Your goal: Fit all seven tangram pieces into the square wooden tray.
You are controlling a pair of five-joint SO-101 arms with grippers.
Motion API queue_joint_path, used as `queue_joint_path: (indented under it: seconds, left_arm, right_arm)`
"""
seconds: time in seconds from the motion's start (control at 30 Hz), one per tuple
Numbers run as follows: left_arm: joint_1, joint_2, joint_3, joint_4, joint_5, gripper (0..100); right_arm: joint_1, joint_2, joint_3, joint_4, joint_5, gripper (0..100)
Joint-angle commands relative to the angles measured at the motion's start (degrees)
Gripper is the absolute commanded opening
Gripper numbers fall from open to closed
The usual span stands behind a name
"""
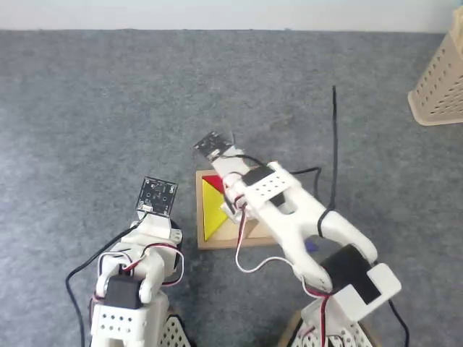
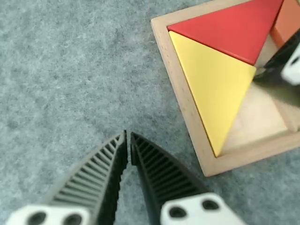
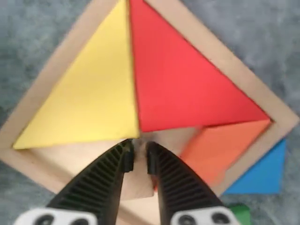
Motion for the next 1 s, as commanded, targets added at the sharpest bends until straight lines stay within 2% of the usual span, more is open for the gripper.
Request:
queue_joint_path:
  seconds: [0.0, 0.47, 0.57, 0.73, 0.97]
  left_arm:
    - [-0.09, -1.23, -1.1, 0.35, 0.35, 1]
    - [-0.09, -1.23, -1.1, 0.35, 0.35, 1]
    - [-0.09, -1.23, -1.1, 0.35, 0.35, 1]
    - [-0.09, -1.23, -1.1, 0.35, 0.35, 1]
    - [-0.09, -1.23, -1.1, 0.35, 0.35, 1]
  right_arm:
    - [2.42, -4.62, -2.02, 1.1, -0.62, 0.7]
    - [2.42, -21.23, 4.31, 2.33, -0.44, 0.7]
    - [1.19, -19.82, 4.4, 3.91, -0.09, 1.6]
    - [-2.68, -14.11, 2.46, 4.26, -0.09, 12.7]
    - [-3.38, -5.67, -0.7, 4.35, -0.09, 12.7]
